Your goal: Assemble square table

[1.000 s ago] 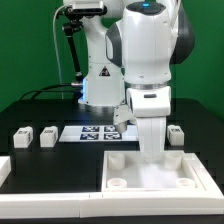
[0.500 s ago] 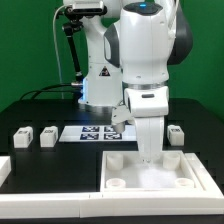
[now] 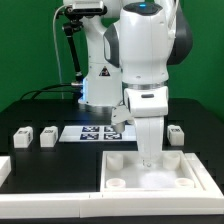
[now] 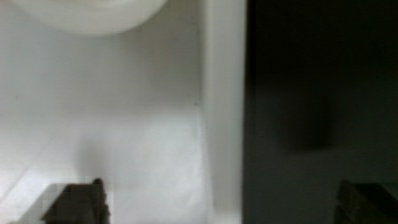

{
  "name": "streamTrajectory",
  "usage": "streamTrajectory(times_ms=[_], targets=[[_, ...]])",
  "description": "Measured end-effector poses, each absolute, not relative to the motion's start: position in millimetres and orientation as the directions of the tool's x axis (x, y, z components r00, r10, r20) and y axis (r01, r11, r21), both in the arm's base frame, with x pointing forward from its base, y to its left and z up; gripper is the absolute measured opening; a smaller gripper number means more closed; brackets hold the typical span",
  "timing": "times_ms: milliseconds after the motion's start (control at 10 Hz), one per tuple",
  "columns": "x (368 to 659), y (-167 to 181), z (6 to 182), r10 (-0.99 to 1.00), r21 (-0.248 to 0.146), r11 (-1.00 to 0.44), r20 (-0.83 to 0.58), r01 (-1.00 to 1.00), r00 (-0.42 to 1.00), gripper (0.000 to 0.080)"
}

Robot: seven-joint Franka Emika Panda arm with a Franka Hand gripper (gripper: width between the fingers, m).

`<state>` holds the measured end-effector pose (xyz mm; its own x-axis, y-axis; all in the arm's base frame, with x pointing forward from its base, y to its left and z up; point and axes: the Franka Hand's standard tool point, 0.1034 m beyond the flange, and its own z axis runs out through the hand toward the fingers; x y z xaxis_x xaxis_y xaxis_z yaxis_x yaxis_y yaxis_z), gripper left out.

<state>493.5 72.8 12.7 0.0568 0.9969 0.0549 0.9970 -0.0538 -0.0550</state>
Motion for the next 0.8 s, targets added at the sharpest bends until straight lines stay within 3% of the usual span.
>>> streamTrajectory(times_ms=[500, 800], targets=[[494, 73, 12.7, 0.997, -0.055, -0.056, 0.055, 0.997, 0.059, 0.0649], [481, 84, 30.0, 0.978, -0.051, -0.201, 0.041, 0.978, 0.203, 0.0649]])
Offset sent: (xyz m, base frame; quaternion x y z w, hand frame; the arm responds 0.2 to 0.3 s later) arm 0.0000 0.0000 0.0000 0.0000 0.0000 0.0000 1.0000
